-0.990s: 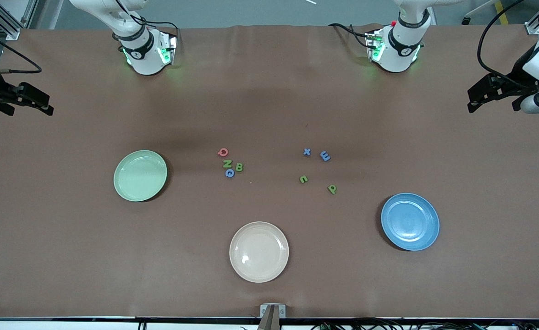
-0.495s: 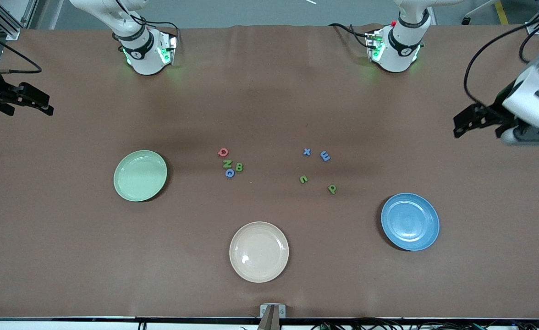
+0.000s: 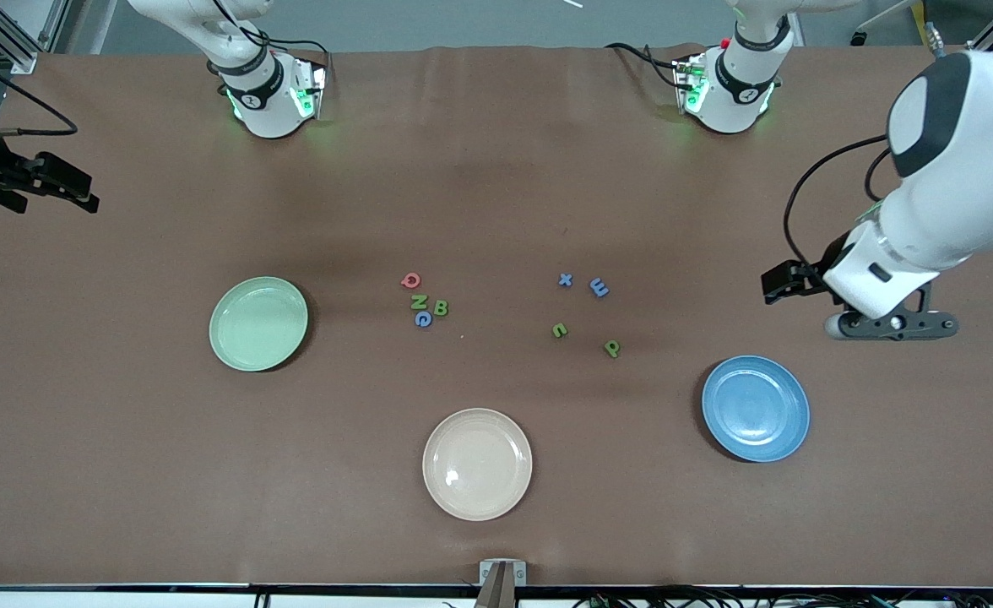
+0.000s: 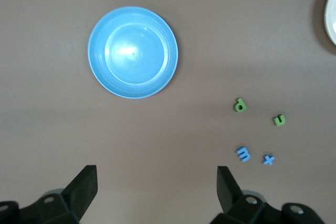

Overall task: Sort upper and lower case letters into plates
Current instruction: 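Reach the left gripper toward the green lowercase d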

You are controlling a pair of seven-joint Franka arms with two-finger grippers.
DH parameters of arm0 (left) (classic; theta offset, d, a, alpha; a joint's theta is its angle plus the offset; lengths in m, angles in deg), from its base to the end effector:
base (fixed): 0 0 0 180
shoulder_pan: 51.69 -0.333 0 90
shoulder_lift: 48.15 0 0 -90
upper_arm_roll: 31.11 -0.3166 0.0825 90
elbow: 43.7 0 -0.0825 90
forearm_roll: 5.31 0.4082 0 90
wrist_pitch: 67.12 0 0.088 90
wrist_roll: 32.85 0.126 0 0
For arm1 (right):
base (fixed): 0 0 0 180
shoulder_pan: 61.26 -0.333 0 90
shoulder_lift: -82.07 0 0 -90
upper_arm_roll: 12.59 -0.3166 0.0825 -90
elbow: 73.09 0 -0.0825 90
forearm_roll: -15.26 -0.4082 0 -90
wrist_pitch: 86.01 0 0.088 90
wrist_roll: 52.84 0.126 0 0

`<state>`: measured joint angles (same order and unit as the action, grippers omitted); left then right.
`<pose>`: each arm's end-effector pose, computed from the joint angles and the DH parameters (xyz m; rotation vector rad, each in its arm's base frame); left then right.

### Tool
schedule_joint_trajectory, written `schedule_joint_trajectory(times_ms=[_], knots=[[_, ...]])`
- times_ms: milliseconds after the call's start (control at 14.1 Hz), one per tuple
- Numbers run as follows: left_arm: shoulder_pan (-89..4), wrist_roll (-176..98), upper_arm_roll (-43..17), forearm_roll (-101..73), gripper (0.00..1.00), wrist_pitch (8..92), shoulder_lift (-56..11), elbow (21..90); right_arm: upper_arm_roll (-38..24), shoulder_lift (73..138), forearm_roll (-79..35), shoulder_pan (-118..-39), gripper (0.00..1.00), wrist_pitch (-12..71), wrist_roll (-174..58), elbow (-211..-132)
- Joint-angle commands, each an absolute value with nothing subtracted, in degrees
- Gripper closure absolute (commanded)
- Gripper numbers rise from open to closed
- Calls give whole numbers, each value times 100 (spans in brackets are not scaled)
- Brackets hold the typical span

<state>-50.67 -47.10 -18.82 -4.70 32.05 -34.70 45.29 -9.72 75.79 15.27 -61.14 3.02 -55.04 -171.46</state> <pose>0.6355 -0.1375 0.4867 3.1143 0.0294 -0.0928 0.5387 -0.0294 0.5937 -3.1327 0.0209 0.0834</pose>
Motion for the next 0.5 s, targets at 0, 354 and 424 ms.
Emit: schedule_joint_trajectory(times_ms=[0,354,424], knots=[[-4687,-5478,-1889,-452,0,3368,-3137,4498,-969,7424,1596,-6117,0,329,-5565,-17293],[-4133,-7008,-1889,-452,0,3728,-2724,4550,-969,7433,1605,-6117,0,329,-5565,-17293],[-4054,-7333,-1889,-452,0,3860,-2592,4542,-969,7433,1605,-6117,0,329,-5565,-17293]])
